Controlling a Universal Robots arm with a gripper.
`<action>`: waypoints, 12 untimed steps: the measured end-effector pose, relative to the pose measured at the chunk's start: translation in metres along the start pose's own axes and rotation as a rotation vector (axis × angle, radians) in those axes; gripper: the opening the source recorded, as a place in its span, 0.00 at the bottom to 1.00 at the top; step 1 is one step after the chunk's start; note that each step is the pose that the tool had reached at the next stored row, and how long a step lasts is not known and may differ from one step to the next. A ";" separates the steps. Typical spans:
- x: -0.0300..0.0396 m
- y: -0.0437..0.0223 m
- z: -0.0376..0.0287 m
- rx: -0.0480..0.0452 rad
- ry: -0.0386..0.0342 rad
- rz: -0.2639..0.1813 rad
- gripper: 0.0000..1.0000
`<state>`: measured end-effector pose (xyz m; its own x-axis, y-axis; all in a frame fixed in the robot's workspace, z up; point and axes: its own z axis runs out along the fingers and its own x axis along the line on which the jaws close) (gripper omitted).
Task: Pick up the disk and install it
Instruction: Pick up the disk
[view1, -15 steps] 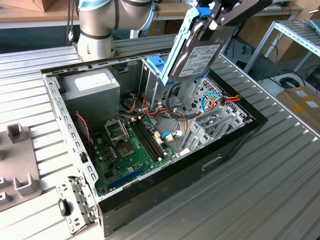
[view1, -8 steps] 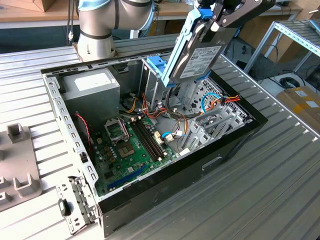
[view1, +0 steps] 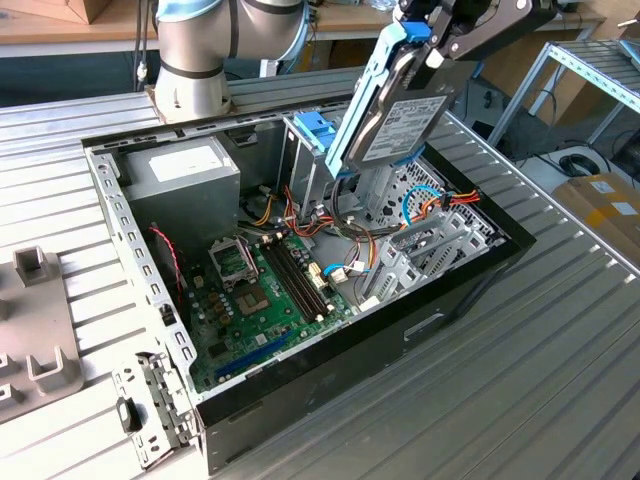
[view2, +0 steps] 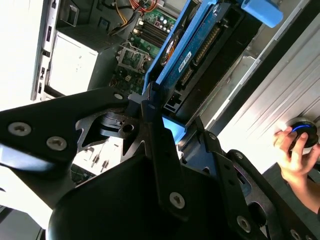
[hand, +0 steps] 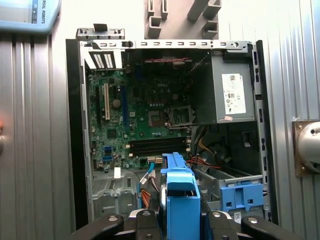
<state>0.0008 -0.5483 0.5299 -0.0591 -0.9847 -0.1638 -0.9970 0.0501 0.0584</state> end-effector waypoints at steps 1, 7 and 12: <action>0.0012 -0.0001 -0.0001 0.0000 0.0001 0.000 0.37; 0.0062 -0.0003 -0.0004 0.0000 0.0000 0.000 0.37; 0.0099 -0.0006 -0.0007 0.0000 0.0001 0.000 0.37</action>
<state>0.0008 -0.5582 0.5289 -0.0591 -0.9847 -0.1637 -0.9970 0.0502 0.0584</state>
